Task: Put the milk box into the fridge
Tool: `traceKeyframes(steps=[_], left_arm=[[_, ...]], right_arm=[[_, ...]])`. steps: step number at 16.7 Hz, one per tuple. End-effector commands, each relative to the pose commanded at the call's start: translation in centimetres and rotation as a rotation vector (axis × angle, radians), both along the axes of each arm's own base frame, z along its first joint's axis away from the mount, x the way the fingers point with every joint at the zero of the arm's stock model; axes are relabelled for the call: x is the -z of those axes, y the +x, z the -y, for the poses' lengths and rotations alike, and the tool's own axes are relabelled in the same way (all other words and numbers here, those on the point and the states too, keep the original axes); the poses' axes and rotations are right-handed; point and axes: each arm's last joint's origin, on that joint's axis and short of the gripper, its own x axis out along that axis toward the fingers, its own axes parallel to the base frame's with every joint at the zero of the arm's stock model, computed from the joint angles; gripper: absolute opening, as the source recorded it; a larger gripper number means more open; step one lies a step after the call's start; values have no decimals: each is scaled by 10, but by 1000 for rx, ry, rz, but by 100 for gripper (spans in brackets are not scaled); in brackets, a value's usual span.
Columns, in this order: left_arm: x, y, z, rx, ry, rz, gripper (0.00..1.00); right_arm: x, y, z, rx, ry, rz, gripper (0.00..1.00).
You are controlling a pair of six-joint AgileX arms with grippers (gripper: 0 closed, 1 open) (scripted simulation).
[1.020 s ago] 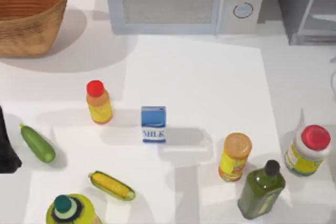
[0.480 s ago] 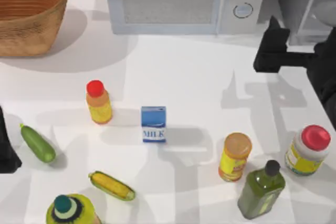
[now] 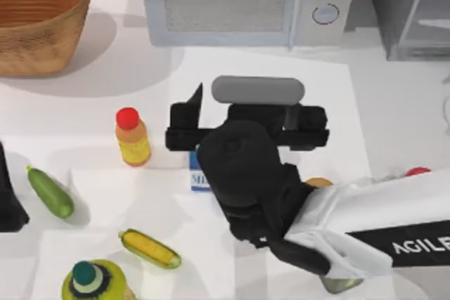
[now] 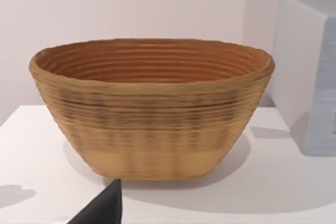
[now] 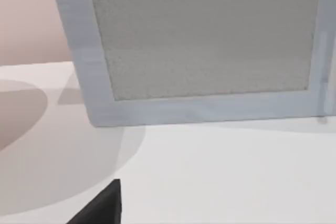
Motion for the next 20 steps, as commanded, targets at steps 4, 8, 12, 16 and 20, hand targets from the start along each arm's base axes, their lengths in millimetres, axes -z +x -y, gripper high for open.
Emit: traceKeyframes(steps=[4,8,12,16,20], left_arm=[[0,0,0,0,0,0,100],[0,0,0,0,0,0,100],[0,0,0,0,0,0,100],[0,0,0,0,0,0,100],[0,0,0,0,0,0,100]], right_arm=[[68,-24,-45,21,-49,-4,100],[113,-39,-53,51,-104,-5,100],[117,-40,-53,55,-110,-5,100],[116,-34,-52,57,-111,-7,100],[121,-3,-51,60,-111,-7,100]])
